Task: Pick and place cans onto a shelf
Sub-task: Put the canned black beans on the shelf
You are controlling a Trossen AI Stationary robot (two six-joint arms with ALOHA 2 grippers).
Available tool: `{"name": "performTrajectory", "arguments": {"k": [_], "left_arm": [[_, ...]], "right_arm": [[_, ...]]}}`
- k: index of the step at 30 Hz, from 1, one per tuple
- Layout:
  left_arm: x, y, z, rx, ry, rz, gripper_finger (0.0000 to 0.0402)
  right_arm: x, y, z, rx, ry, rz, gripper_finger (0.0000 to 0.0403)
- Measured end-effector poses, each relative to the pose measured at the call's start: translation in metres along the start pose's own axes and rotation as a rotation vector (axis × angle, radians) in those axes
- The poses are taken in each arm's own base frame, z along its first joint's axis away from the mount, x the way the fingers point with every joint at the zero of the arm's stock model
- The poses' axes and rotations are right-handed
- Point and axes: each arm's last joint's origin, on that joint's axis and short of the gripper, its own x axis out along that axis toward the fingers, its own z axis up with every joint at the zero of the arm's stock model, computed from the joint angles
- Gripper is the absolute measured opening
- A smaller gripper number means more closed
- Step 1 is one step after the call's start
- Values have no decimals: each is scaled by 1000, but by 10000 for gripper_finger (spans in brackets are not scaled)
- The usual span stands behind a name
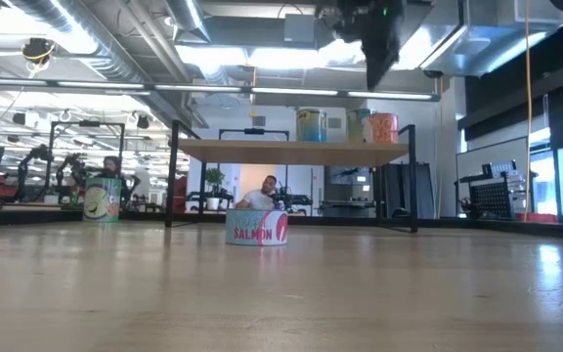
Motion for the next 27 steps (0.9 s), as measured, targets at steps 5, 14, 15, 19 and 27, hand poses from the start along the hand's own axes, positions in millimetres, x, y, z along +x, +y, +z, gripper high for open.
{"name": "performTrajectory", "arguments": {"k": [5, 14, 15, 19, 27], "left_arm": [[-1, 1, -10, -175, 142, -57, 43], [14, -15, -37, -524, 350, -3, 43], [17, -18, -43, -529, 379, 5, 43], [37, -29, -69, -523, 494, 69, 43], [72, -38, -106, -604, 637, 209, 43]], "right_arm": [[-43, 17, 3, -49, -142, 7, 67], [-70, 51, 1, -233, -289, 207, 67], [-71, 53, 1, -243, -291, 209, 67], [-72, 62, 1, -310, -303, 244, 67], [-75, 74, 1, -349, -319, 322, 67]]}}
